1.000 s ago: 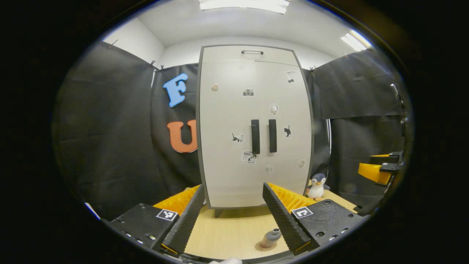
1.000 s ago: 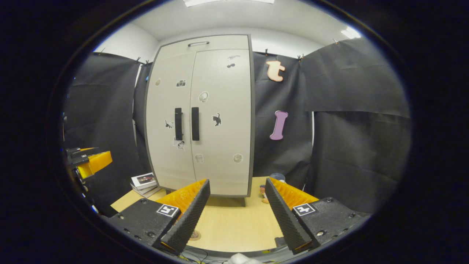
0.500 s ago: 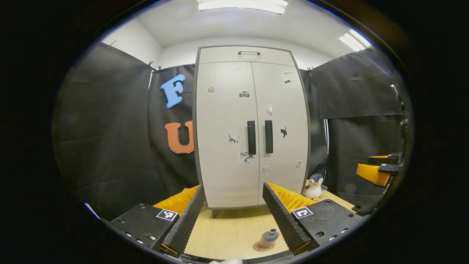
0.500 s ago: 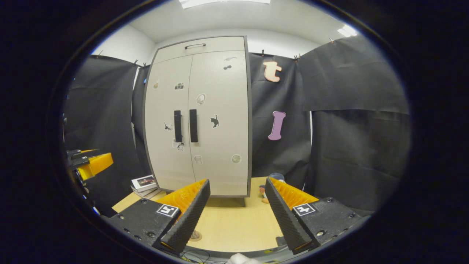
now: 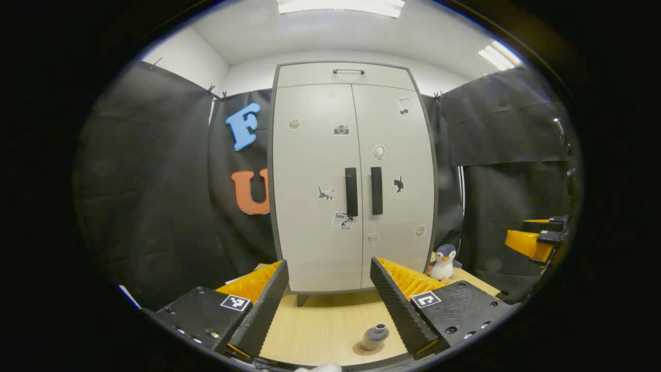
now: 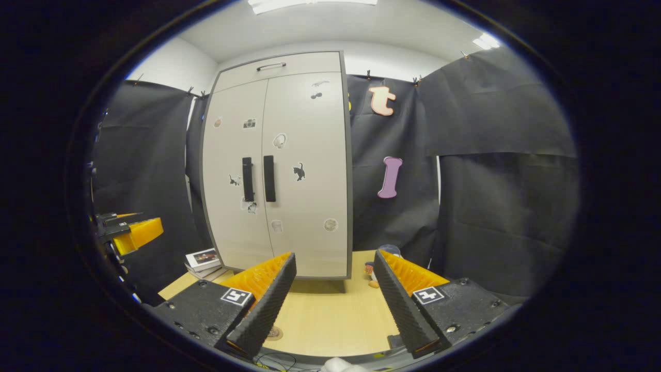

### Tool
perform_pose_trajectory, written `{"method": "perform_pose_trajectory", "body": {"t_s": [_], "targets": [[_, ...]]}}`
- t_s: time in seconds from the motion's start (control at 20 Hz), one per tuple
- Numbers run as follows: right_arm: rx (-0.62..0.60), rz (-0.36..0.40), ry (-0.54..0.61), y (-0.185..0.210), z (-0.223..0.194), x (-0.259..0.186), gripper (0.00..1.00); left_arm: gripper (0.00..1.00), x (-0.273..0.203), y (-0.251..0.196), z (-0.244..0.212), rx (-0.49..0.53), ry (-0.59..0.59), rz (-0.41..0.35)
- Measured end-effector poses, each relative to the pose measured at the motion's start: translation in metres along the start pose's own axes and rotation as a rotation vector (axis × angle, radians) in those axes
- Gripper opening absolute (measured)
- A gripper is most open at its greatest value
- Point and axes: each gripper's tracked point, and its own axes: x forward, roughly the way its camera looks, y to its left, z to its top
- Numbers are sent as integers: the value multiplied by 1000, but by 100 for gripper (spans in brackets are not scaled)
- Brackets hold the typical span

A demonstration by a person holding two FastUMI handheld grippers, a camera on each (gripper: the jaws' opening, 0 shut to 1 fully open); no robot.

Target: Grasp the bottle in the cabinet with the left hand and place it on the coaster, then close the right door with the right hand and the left door with the left hand.

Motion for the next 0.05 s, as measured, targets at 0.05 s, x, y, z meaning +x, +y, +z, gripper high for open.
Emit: {"method": "perform_pose_trajectory", "body": {"t_s": [0.05], "targets": [[2,4,5,-1,-1,2,98,98,1,-2,0,1,-1,1]]}}
